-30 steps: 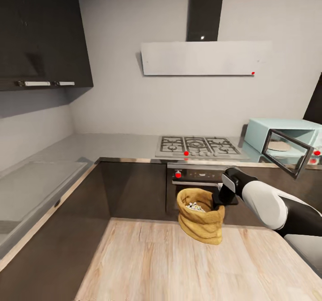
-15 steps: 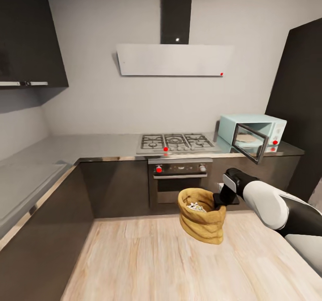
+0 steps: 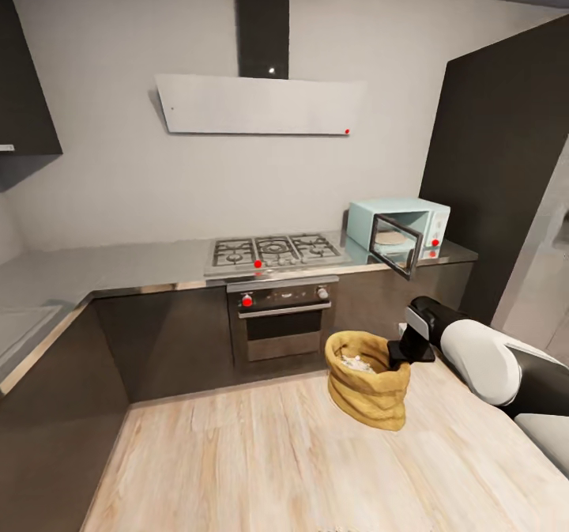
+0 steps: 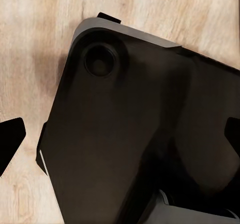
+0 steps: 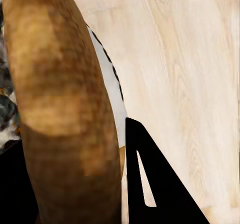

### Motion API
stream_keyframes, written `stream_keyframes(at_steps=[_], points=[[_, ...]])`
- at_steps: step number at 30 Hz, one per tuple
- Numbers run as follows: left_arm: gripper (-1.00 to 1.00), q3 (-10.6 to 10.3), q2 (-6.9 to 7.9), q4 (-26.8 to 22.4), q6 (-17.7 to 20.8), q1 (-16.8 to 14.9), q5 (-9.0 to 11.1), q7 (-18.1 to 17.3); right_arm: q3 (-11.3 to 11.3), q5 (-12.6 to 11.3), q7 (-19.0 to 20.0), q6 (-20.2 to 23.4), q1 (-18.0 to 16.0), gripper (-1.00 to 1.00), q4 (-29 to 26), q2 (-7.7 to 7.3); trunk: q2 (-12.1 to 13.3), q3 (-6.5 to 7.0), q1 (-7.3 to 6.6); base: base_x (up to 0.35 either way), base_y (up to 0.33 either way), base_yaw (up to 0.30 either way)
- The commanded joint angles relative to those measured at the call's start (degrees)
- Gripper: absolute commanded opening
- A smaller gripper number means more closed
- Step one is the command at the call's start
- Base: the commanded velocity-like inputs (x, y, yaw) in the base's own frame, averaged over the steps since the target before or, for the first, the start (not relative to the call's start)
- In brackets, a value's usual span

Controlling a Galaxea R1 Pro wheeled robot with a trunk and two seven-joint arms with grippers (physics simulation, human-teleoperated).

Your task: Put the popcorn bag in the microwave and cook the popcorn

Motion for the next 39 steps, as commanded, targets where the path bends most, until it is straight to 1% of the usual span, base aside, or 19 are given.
stream_keyframes(at_steps=[1, 3, 4, 6, 8, 9, 13, 39], points=[[1.00, 0.2, -0.02, -0.1, -0.1, 0.0, 0.1, 0.1, -0.3, 0.4, 0.5, 0.1, -0.1, -1.00, -0.5, -0.51, -0.1, -0.07, 0.01, 0.000, 0.000, -0.297], [1.00, 0.2, -0.02, -0.1, -0.1, 0.0, 0.1, 0.1, -0.5, 0.4, 0.7, 0.1, -0.1, -1.00, -0.8, -1.15, -0.1, -0.07, 0.01, 0.000, 0.000, -0.297], [1.00, 0.2, -0.01, -0.1, -0.1, 0.0, 0.1, 0.1, -1.5, 0.3, 0.7, 0.1, -0.1, -1.00, -1.3, -1.62, -0.1, -0.07, 0.01, 0.000, 0.000, -0.297], [1.00, 0.2, -0.01, -0.1, -0.1, 0.0, 0.1, 0.1, -4.3, 0.3, 0.7, 0.1, -0.1, -1.00, -2.7, -2.04, -0.1, -0.07, 0.01, 0.000, 0.000, -0.297], [1.00, 0.2, 0.00, -0.1, -0.1, 0.0, 0.1, 0.1, -5.6, 0.3, 0.7, -0.8, -0.1, -1.00, -3.2, -2.30, -0.1, -0.07, 0.01, 0.000, 0.000, -0.297], [1.00, 0.2, 0.01, -0.1, -0.1, 0.0, 0.1, 0.1, -5.9, 0.3, 0.7, -2.3, -0.1, -1.00, -3.3, -2.31, -0.1, -0.07, 0.01, 0.000, 0.000, -0.297], [1.00, 0.2, 0.01, -0.1, -0.1, 0.0, 0.1, 0.1, -6.1, 0.3, 0.6, -4.3, -0.1, -1.00, -3.3, -2.31, -0.1, -0.07, 0.01, 0.000, 0.000, -0.297], [1.00, 0.2, -0.09, -0.1, -0.1, 0.0, 0.1, 0.2, -6.1, 0.3, 0.4, -4.4, -0.1, -1.00, -3.3, -2.31, -0.1, -0.07, 0.01, 0.000, 0.000, -0.297]])
